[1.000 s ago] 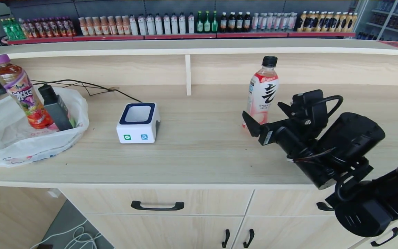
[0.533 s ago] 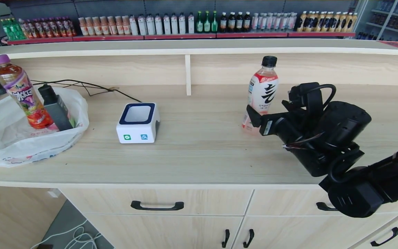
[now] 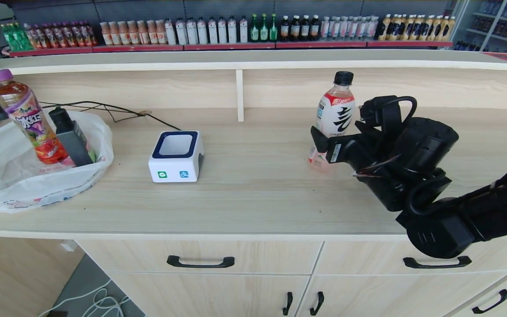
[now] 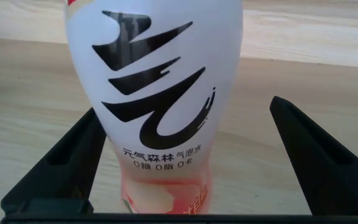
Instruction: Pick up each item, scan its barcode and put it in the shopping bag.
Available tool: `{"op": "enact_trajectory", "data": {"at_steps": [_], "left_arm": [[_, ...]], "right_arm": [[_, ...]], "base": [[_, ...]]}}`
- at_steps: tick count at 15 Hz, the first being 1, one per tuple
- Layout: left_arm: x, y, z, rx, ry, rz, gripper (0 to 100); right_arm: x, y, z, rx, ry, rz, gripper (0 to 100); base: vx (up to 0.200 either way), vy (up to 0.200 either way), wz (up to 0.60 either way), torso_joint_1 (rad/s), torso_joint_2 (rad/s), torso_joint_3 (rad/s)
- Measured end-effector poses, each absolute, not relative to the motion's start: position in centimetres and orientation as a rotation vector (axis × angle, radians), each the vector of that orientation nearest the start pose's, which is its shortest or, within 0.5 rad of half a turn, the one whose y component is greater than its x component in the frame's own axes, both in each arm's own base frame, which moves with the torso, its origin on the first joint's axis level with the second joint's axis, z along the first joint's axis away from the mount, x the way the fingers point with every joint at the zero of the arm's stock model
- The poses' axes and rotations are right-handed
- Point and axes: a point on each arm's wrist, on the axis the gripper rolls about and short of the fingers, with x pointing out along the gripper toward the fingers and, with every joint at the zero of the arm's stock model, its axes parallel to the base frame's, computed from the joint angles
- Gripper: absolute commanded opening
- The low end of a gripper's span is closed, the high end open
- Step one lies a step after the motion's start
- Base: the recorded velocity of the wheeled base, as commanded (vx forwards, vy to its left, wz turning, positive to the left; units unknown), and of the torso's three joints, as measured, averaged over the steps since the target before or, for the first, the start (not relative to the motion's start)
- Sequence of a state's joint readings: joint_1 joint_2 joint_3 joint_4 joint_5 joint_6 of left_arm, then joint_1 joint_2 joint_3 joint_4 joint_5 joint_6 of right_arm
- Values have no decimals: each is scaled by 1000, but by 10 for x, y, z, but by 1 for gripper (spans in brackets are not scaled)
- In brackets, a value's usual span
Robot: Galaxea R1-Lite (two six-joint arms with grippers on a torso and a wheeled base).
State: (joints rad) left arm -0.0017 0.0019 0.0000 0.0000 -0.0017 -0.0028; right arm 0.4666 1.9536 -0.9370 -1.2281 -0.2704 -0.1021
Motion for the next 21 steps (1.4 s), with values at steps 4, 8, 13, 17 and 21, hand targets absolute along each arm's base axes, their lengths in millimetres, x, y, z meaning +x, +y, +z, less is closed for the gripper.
{"op": "enact_trajectory", "data": {"at_steps": [4,8,13,17,21], "left_arm": [[-23,0,76,-3,2,-3,100],[-23,0,76,-3,2,-3,100],[-23,0,76,-3,2,-3,100],[-23,0,76,-3,2,-3,100],[-23,0,76,-2,2,-3,100]], "right_arm": [[340,164,183,-25,-197,185,100],[344,169,180,-27,-198,190,100],[348,171,185,-25,-219,182,100],[349,172,188,-23,-229,172,0],[349,172,192,-18,-240,152,0]], "base": [[0,0,0,0,0,0],[0,0,0,0,0,0],[0,0,0,0,0,0],[0,0,0,0,0,0],[0,0,0,0,0,0]]}}
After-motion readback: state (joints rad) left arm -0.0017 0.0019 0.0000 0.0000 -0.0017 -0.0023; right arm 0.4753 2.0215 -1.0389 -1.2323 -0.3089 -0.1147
